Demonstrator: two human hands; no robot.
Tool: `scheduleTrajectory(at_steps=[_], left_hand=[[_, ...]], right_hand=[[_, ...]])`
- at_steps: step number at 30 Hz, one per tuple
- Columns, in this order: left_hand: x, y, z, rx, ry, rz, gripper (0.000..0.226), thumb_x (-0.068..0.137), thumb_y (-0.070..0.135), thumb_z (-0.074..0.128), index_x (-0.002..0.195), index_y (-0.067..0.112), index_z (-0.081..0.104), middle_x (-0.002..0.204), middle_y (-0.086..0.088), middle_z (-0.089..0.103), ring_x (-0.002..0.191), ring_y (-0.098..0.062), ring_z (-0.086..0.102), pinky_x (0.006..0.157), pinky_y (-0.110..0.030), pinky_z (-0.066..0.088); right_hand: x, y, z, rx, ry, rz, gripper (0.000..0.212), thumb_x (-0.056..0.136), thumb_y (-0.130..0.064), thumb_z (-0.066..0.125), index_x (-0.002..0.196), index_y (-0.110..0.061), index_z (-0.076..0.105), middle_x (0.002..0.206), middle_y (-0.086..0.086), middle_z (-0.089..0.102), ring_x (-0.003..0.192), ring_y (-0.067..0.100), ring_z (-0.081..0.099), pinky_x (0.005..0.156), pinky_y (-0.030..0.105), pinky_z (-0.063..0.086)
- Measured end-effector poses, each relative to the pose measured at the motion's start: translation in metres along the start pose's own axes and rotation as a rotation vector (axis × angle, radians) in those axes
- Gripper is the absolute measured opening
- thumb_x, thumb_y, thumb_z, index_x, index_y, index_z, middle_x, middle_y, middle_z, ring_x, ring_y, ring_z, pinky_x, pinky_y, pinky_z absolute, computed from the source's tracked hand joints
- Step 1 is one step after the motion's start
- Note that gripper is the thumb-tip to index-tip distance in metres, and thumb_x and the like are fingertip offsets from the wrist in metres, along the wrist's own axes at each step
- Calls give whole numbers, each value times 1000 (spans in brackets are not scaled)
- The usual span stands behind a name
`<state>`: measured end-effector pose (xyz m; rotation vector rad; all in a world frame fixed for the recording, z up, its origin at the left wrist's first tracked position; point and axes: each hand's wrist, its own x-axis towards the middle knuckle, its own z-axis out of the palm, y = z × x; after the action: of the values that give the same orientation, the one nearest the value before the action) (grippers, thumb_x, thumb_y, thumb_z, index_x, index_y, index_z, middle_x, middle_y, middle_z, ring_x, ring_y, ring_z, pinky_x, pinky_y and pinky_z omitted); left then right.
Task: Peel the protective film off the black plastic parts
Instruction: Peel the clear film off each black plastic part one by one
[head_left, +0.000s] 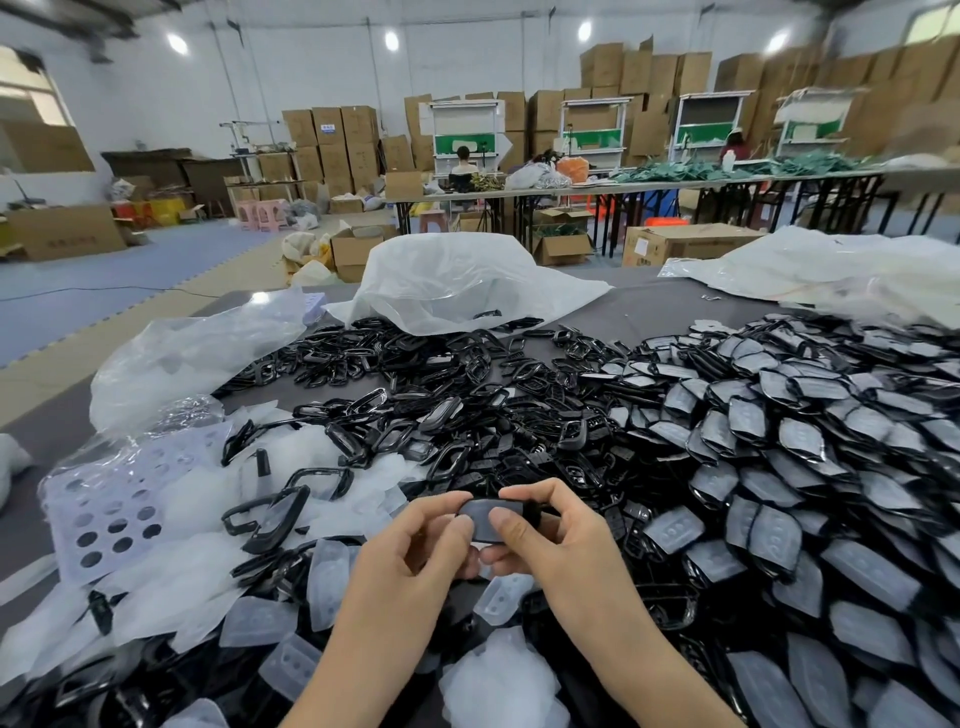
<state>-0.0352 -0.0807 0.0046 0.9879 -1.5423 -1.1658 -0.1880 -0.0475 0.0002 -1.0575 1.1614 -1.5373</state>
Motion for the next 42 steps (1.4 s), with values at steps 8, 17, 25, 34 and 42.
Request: scheduleTrajectory(at_steps=[8, 17, 25, 34, 42], left_hand=[[-1, 2, 4, -4, 32, 54, 31, 95, 10, 59, 86, 38, 69, 63, -2, 66, 61, -12, 64, 64, -18, 53], [-2, 1, 5, 51, 17, 118, 34, 93, 8, 60, 89, 41, 69, 62, -3, 67, 59, -11, 63, 62, -17, 51], [-7, -1, 6, 192, -19, 232, 35, 95, 10, 61, 98, 42, 75, 81, 5, 72, 72, -4, 67, 66, -13, 51], [-13, 1, 8, 547, -8, 565, 27, 103, 31, 44, 122, 39, 61, 110, 23, 65, 90, 2, 67, 71, -14, 51], [-20, 3, 23, 770, -218, 696, 41, 86, 21, 49, 121, 40, 57, 90, 13, 65, 79, -8, 64, 67, -23, 54]], right_hand=[[1, -2, 3, 241, -22, 91, 10, 97, -6, 61, 100, -6, 71, 80, 17, 74, 67, 21, 72, 62, 22, 57], [3, -3, 5, 257, -38, 149, 9, 95, -5, 61, 96, -6, 70, 76, 15, 71, 63, 22, 68, 62, 25, 58], [3, -3, 2, 204, -43, 175, 8, 87, -7, 74, 93, -6, 69, 76, 14, 71, 63, 23, 66, 60, 27, 55], [4, -11, -3, 242, 105, 50, 28, 86, -4, 70, 64, -22, 65, 70, 8, 68, 64, 20, 68, 62, 24, 57], [5, -9, -5, 342, 165, 69, 44, 89, -2, 66, 54, -26, 54, 66, 4, 62, 61, 22, 67, 56, 24, 55]])
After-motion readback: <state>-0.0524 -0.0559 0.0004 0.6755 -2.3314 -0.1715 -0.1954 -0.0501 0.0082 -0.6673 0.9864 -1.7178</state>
